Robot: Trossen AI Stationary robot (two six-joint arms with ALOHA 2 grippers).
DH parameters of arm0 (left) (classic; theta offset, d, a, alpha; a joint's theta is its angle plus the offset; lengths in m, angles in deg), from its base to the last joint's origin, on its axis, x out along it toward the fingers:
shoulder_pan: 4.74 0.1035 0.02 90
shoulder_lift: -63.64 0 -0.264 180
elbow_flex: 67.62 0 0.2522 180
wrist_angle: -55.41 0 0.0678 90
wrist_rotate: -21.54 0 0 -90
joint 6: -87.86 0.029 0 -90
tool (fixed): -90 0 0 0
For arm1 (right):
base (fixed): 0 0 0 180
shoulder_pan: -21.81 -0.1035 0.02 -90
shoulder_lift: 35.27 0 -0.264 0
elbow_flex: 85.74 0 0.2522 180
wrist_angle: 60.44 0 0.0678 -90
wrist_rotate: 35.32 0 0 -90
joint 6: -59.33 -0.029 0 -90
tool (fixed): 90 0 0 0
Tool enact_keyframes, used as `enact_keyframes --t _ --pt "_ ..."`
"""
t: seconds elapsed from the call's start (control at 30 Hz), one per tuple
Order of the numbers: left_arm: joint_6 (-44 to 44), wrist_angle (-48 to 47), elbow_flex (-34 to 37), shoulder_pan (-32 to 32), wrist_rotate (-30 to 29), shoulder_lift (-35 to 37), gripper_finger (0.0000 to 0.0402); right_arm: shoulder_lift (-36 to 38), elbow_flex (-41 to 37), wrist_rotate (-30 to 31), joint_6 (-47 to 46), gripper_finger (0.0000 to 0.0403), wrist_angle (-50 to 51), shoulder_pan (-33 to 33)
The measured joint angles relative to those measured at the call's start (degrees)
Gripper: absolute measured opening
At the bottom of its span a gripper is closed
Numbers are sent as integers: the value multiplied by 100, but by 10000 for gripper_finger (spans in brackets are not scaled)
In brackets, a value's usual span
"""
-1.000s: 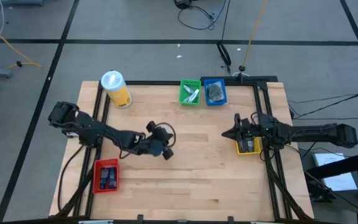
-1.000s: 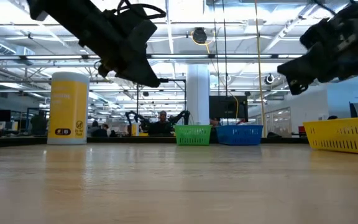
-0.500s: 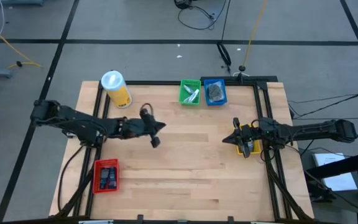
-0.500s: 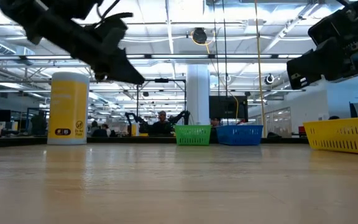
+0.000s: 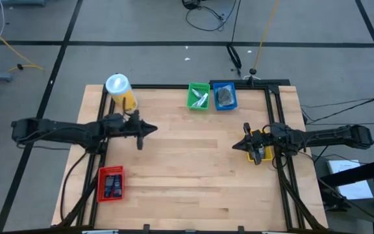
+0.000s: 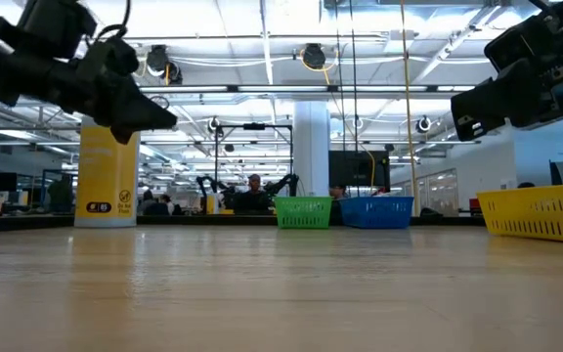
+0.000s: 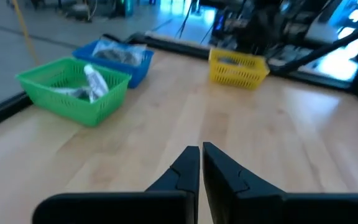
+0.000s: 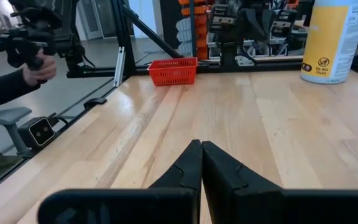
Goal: Pick & Place Travel size toiletries
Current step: Return to Home Position
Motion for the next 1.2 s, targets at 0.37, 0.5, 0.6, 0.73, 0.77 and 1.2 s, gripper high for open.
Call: enact_keyframes --t 0.37,0.5,0.6,0.73,0.77,1.2 --pt "226 1131 977 556 1446 770 19 1 0 1 0 0 2 0" --pt "214 1123 983 558 1566 761 19 2 -4 0 -1 0 2 0" --pt "225 1121 983 558 1566 761 19 2 -4 0 -2 0 4 0" --pt "217 1121 983 558 1566 761 19 2 -4 0 -1 0 2 0" --pt "215 1121 983 556 1566 761 19 1 -4 0 0 0 3 0" --pt "185 810 987 269 1422 1609 19 0 -4 3 -2 0 0 0"
